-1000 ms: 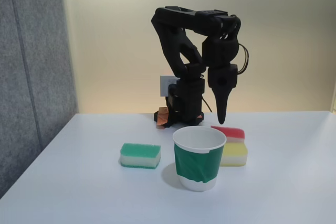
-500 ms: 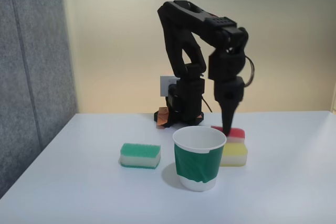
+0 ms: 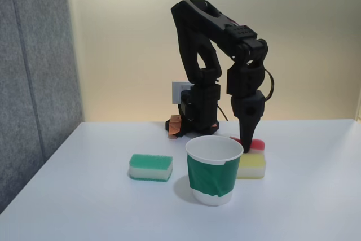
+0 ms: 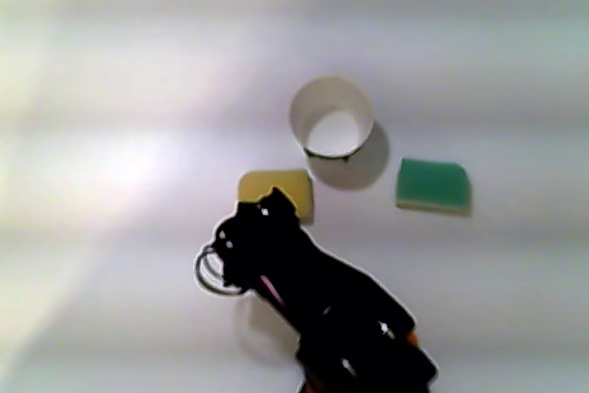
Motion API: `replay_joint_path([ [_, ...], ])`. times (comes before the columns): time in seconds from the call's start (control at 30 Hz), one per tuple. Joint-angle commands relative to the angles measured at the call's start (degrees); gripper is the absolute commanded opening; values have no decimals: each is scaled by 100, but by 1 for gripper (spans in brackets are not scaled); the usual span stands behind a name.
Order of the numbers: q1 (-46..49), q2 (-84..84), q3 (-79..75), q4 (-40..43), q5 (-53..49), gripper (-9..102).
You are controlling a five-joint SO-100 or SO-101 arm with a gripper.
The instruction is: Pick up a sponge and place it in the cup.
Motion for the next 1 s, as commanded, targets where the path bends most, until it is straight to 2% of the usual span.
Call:
replay_joint_path([
  [0.0, -44, 387, 9, 211, 0, 0],
  [0.27, 475, 1591, -967, 1591, -1318, 0],
  [0.37, 615, 1898, -1424, 1793, -1758, 0],
  [0.97, 2602, 756, -4061, 1811, -5493, 0],
])
